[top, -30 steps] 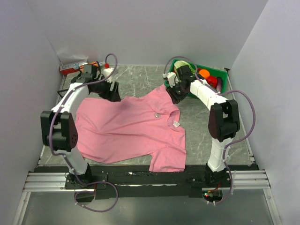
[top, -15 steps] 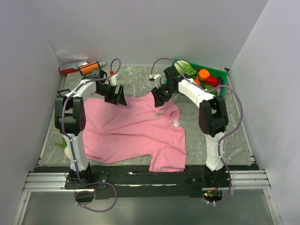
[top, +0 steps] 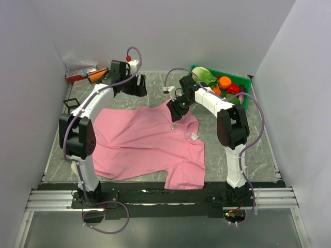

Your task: Remove the brooch from the garment

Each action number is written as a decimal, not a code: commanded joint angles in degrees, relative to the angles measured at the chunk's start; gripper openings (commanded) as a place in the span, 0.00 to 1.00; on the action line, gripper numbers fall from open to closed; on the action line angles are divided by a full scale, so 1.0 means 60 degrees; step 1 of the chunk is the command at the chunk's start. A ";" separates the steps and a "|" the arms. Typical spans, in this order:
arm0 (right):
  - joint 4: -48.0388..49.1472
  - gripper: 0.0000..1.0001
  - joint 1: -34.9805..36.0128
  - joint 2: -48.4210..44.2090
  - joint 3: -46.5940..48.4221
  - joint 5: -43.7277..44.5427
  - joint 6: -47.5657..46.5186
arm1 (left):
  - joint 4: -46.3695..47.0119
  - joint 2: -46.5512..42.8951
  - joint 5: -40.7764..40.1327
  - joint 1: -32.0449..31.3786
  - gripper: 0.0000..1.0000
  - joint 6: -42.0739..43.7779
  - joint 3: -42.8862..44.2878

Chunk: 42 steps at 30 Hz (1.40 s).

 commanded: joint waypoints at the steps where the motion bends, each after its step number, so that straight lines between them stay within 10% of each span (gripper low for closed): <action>1: -0.0196 0.54 0.0260 -0.0045 0.0410 0.0529 -0.0486 | -0.0213 0.1139 0.4172 0.0393 0.72 0.0259 0.0808; 7: 0.0022 0.51 0.0392 0.0000 0.0250 0.1278 -0.0999 | 0.0197 0.1537 0.7031 0.0497 0.64 0.0461 -0.0407; 42: -0.0064 0.56 0.0582 0.0850 0.0410 0.1615 -0.0561 | -0.0477 0.2899 0.5555 0.0643 0.59 0.0844 -0.0642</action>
